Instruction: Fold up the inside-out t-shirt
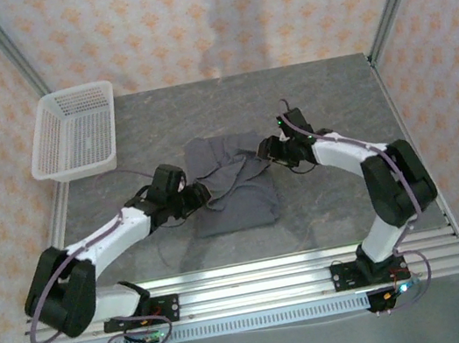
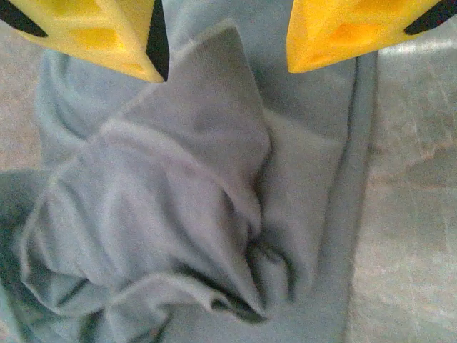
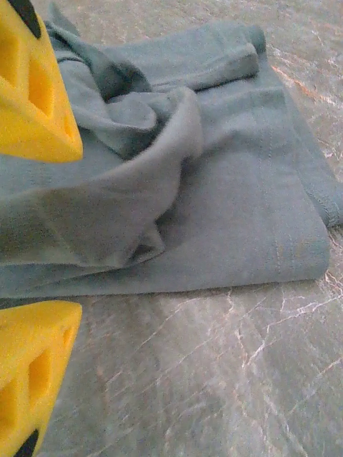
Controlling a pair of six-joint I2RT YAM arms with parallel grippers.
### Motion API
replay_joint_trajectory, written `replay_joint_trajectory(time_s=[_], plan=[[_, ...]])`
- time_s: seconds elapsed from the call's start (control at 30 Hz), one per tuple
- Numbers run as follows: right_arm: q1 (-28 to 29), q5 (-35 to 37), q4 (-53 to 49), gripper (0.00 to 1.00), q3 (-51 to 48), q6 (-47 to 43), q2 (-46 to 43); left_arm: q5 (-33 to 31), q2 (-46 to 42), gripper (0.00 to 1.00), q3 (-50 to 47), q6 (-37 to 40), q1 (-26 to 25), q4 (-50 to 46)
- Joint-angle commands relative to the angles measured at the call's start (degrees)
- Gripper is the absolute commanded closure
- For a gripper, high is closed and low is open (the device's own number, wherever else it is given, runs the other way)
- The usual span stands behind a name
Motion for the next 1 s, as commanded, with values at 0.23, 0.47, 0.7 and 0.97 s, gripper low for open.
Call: replay_joint_trajectory(time_s=[0.23, 0.47, 0.7, 0.97], plan=[[-0.3, -3.6, 2.8, 0.77, 2.8, 1.1, 2.0, 4.4, 11.7, 0.63, 4.3, -3.1, -1.1, 11.3], [-0.3, -5.1, 3.0, 0.97, 3.3, 2.8, 2.8, 2.9, 9.2, 0.95, 6.5, -3.9, -1.1, 8.8], [-1.1, -3.0, -0.6, 1.0, 10.2, 6.5, 7.2, 0.6, 14.4, 1.0, 16.9, -4.8, 3.9, 5.5], [-3.1, -0.2, -4.1, 0.94, 21.5, 3.5, 17.8, 4.8, 30.1, 0.76, 27.7, -5.1, 11.0, 9.8]])
